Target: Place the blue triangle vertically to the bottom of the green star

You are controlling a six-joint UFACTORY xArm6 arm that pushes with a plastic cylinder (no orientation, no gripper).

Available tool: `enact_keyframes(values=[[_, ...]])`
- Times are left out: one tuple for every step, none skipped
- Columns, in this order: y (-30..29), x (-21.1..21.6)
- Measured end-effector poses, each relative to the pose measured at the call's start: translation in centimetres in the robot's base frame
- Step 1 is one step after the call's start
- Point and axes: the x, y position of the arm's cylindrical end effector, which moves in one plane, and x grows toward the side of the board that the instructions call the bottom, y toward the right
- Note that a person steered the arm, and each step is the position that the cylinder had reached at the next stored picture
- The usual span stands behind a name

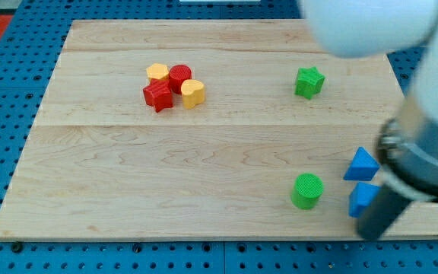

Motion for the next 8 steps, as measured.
enact_keyframes(values=[[1.5,-0.7],[-3.7,-0.8],[3.2,-0.7],[9.9,-2.3],[8.9,-6.3],[2.9,-8.1],[-3.3,-8.1],[-1.3,-11.1]])
